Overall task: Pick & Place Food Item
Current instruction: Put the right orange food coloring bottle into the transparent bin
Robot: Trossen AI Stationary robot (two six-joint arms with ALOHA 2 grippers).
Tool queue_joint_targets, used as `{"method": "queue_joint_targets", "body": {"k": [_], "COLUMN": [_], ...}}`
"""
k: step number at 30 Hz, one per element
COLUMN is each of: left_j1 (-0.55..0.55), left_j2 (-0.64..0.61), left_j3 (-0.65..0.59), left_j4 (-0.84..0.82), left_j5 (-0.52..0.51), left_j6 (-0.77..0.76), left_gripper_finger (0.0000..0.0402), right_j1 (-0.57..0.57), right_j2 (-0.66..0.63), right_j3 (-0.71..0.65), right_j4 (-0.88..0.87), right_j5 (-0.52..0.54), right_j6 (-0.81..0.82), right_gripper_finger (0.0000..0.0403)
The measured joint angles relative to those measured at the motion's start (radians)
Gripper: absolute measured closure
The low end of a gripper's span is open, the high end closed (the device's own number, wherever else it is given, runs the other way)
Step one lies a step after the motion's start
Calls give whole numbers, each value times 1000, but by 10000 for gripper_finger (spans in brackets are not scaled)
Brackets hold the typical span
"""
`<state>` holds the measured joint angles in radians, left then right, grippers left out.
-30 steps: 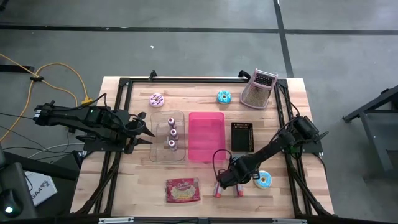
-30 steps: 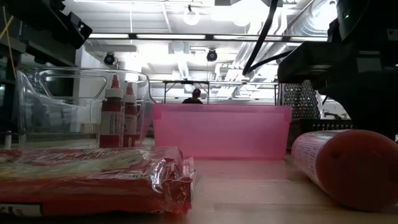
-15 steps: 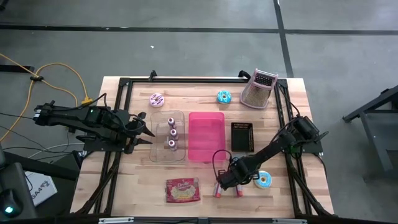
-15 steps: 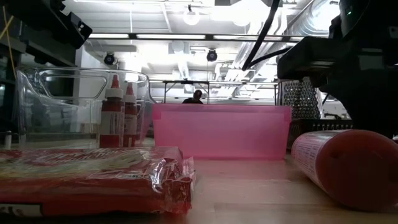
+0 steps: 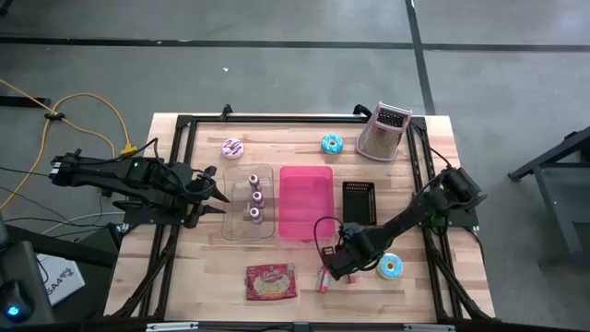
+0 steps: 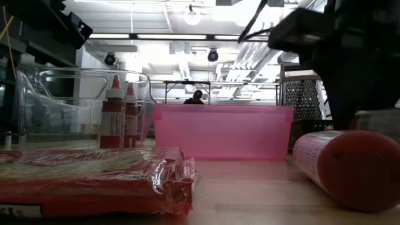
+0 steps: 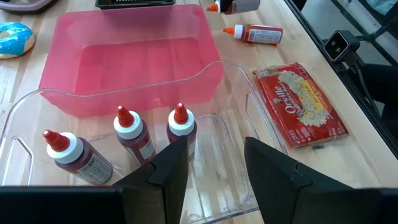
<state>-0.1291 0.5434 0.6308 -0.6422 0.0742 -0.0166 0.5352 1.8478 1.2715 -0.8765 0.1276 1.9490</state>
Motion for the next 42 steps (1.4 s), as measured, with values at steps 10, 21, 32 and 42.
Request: {"method": "queue_joint_targets", "body": {"k": [10,21,32,42], "left_j1": [0,0,0,0], "left_j2": [0,0,0,0], "left_j3": [0,0,0,0], "left_j4": [0,0,0,0], "left_j5": [0,0,0,0], "left_j6": [0,1,0,0], "left_gripper_finger": [250,250,250,250], "right_j1": [48,90,63,-21], "right_j2": [-76,-127,-167,-166], "right_j3": [0,0,1,1], "right_j4": [1,95,521,960], "right_j5": [243,535,723,673], "right_j6": [-145,-397,-1017,-1562], "right_gripper_finger": [302,302,302,302]}}
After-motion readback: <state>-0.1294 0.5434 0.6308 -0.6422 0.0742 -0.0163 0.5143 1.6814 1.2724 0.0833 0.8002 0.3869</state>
